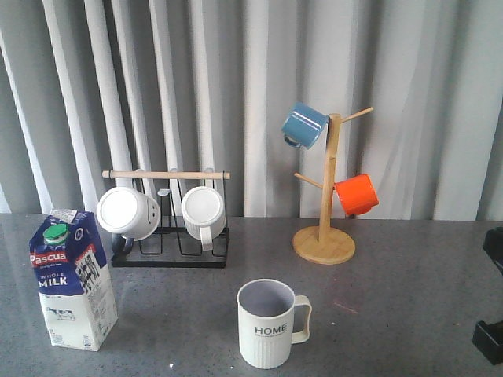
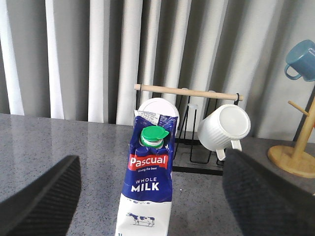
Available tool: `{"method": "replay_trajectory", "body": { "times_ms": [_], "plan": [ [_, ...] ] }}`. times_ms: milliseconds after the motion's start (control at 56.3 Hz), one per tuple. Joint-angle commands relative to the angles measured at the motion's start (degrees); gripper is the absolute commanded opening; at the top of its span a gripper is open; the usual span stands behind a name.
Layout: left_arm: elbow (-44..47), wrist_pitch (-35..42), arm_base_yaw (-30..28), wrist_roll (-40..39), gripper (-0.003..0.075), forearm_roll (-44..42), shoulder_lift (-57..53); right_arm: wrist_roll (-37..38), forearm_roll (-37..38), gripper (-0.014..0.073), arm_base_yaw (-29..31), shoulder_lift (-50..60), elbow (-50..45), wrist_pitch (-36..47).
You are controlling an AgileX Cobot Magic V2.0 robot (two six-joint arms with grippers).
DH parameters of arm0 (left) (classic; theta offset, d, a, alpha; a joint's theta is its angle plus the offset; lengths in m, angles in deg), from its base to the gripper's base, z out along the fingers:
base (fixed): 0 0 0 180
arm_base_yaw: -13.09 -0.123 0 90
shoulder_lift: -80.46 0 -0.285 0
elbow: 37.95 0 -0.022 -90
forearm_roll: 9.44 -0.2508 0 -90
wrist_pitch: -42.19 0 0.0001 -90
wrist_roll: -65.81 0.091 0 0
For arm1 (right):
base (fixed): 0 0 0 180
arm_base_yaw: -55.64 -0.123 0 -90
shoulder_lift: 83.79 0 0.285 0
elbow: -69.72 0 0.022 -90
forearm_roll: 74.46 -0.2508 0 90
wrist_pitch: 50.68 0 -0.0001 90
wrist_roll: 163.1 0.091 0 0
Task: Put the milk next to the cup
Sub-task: 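Move the left gripper toward the blue Pascual milk carton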
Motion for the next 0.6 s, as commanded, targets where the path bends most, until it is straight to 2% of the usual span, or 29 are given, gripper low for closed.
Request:
{"method": "replay_trajectory", "body": {
  "times_ms": [0,586],
  "plan": [
    [-2.2,3.8,0.2,-0.5,0.0573,0.2,0.0,-1.4,0.6,-0.0008,0.3,0.5,1.4,2.8],
    [-2.2,3.8,0.2,-0.5,0.0573,0.2,0.0,-1.9,0.4,-0.0008,0.3,0.5,1.4,2.9]
  ]
}}
